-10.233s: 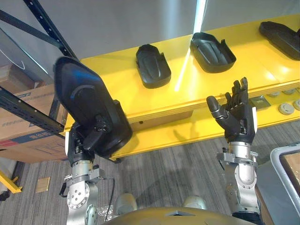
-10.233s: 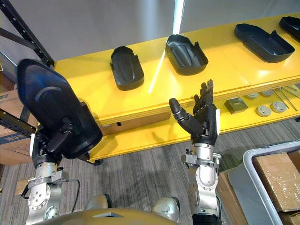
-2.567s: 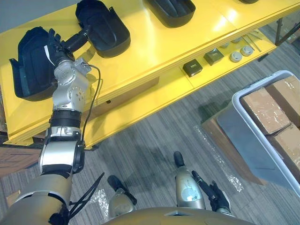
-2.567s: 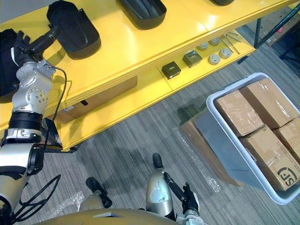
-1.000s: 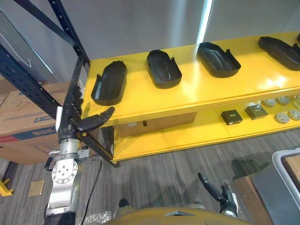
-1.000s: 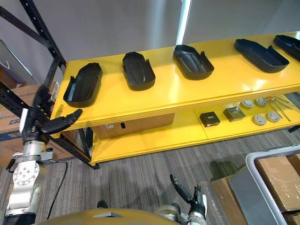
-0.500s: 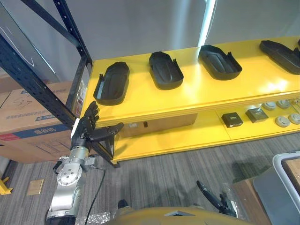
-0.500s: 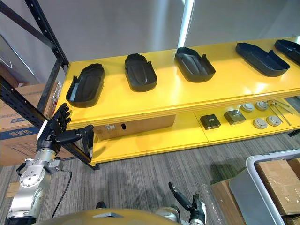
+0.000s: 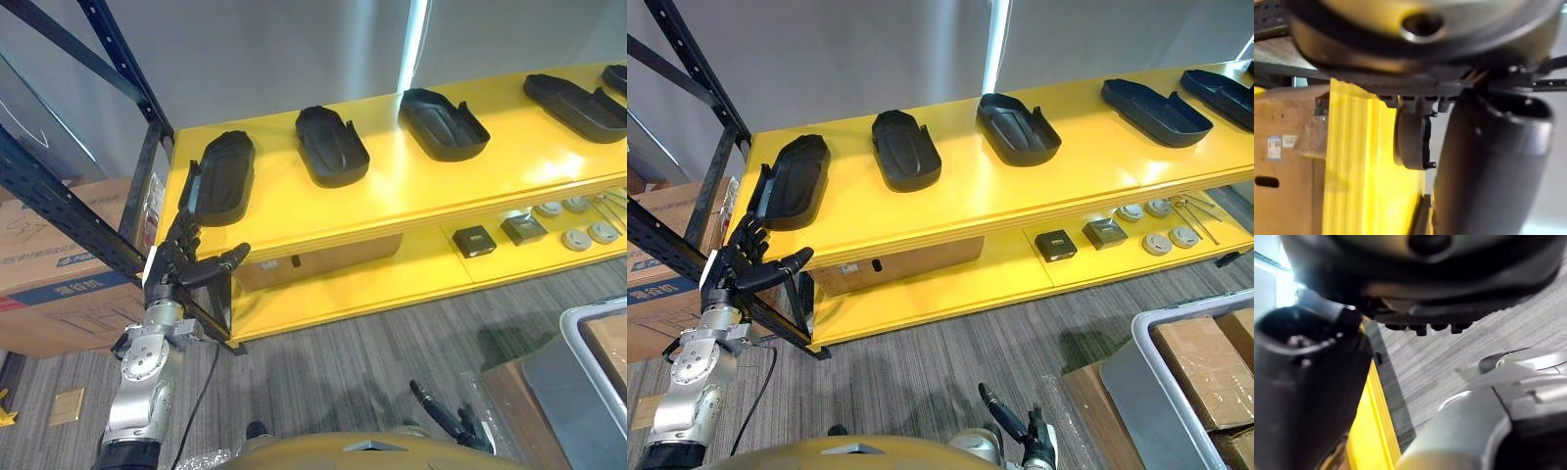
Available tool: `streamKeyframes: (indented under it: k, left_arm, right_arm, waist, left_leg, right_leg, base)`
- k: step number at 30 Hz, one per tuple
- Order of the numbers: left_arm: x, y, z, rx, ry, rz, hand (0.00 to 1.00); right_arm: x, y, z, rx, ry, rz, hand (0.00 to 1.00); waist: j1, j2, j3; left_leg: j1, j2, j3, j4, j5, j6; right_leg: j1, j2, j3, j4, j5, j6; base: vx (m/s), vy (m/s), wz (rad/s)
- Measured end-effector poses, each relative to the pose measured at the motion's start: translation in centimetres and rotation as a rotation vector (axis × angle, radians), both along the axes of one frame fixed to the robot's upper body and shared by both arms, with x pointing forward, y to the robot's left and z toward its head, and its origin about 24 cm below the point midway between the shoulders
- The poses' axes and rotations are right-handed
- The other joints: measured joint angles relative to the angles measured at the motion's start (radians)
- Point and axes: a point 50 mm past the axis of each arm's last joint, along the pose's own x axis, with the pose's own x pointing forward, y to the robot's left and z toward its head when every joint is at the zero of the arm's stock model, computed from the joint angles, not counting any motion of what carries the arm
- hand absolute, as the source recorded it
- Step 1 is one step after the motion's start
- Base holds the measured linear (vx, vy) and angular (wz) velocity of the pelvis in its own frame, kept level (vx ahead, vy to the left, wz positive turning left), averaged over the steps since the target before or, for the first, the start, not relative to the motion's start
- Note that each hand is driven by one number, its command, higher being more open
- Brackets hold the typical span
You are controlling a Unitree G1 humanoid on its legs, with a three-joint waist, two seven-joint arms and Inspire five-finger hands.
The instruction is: Walk over and take three plastic housings, then place them on the shelf
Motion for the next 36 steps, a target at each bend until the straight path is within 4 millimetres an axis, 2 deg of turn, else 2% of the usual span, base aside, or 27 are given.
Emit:
streamKeyframes:
  k: [3,6,16,23,36]
  left_arm:
    - [0.3,-0.8,-0.1,-0.159,-0.019,-0.052,1.00]
    - [0.3,-1.1,-0.3,-0.206,-0.015,-0.070,1.00]
    - [0.4,-1.1,-0.6,-0.218,-0.007,-0.066,1.00]
    - [1.8,-0.8,-0.8,-0.231,-0.007,-0.032,1.00]
    - [2.4,-1.0,-0.7,-0.243,-0.014,-0.024,1.00]
  right_arm:
    - [0.2,-0.2,0.1,0.003,-0.009,-0.006,1.00]
    - [0.2,-0.2,0.0,0.009,-0.002,-0.005,1.00]
    - [-0.1,-0.1,-0.1,0.016,0.022,-0.009,1.00]
    - [-0.1,-0.1,-0.2,0.019,0.026,-0.005,1.00]
    - [-0.1,0.0,-0.2,0.020,0.026,-0.001,1.00]
  waist:
    - [-0.006,-0.001,0.001]
    - [-0.012,-0.001,0.001]
    - [-0.018,0.003,0.007]
    - [-0.019,0.004,0.008]
    - [-0.031,0.000,0.014]
  left_leg:
    - [0.005,0.000,0.004,0.000,0.000,0.000]
    - [0.017,0.000,0.007,0.000,-0.003,0.001]
    - [0.020,0.000,0.010,0.000,-0.005,0.001]
    - [0.025,0.000,0.019,0.000,-0.010,-0.004]
    - [0.032,-0.001,0.029,0.000,-0.017,-0.004]
  right_leg:
    - [0.003,0.000,0.002,0.000,0.000,0.000]
    - [0.012,0.000,0.004,0.000,0.000,0.000]
    - [0.011,0.000,0.007,0.000,-0.004,-0.007]
    - [0.010,0.000,0.016,0.000,-0.003,-0.005]
    - [0.010,0.000,0.024,-0.003,-0.001,-0.002]
  base:
    - [0.00,-0.004,-0.02]
    - [0.00,-0.004,-0.03]
    - [-0.01,-0.003,0.00]
    - [0.00,0.000,-0.03]
    - [0.00,0.000,-0.02]
